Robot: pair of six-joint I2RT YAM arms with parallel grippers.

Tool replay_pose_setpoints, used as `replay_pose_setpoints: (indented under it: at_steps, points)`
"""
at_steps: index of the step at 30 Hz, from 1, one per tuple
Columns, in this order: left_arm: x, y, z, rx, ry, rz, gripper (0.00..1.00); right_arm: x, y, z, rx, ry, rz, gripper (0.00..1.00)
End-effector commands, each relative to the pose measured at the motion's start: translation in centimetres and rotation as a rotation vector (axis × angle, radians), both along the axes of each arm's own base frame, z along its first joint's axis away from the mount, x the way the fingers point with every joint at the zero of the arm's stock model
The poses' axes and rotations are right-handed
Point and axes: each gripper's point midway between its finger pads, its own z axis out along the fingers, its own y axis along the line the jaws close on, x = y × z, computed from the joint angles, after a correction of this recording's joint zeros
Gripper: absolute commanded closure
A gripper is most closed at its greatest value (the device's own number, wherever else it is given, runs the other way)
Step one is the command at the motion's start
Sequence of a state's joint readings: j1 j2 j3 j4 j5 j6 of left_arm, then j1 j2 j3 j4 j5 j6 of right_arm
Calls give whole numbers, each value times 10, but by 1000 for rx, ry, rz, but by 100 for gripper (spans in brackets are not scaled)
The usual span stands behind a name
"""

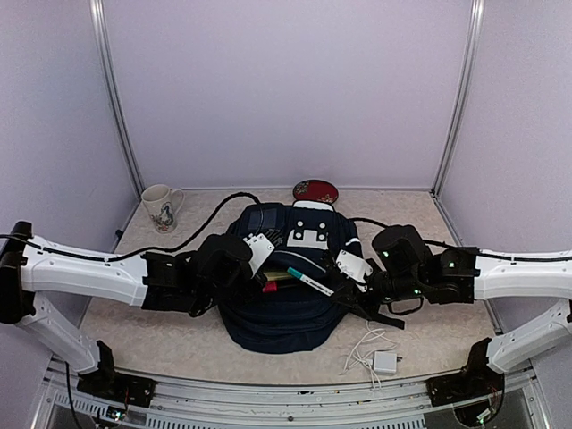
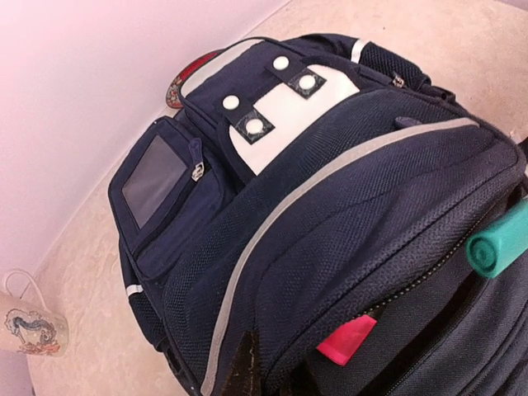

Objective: Pack the student bag
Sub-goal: Pick up the upper front pocket of the student bag, then place the pen in the upper front pocket of the bag.

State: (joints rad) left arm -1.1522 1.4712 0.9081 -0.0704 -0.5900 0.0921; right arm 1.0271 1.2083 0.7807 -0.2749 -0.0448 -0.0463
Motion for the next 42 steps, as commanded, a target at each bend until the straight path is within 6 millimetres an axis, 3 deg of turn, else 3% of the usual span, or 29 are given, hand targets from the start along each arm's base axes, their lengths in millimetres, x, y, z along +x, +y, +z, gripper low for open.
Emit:
replay_pose_setpoints:
  at_steps: [1, 4, 8, 15, 18, 25, 32, 34, 42]
  points:
    - [1, -12, 62, -201, -66, -61, 100, 32, 17, 38, -65, -436, 131, 100]
    - [2, -11, 69, -203, -79, -74, 100, 43, 18, 34, -180, -597, 199, 100]
    - [9, -11, 77, -198, -87, -75, 100, 54, 17, 19, -334, -653, 240, 100]
    - [13, -22, 96, -246, -62, -133, 100, 73, 39, 12, -465, -763, 289, 100]
    - [11, -27, 97, -250, -45, -150, 100, 93, 44, 7, -535, -829, 241, 100]
    - [6, -32, 92, -271, -4, -176, 100, 146, 56, 17, -587, -896, 74, 100]
    - [5, -37, 87, -273, 15, -194, 100, 168, 56, 28, -617, -904, -63, 98]
    - [6, -38, 85, -268, 16, -193, 100, 164, 58, 33, -605, -896, -68, 98]
    - [13, -36, 80, -275, 38, -172, 100, 105, 85, 33, -556, -880, 98, 97]
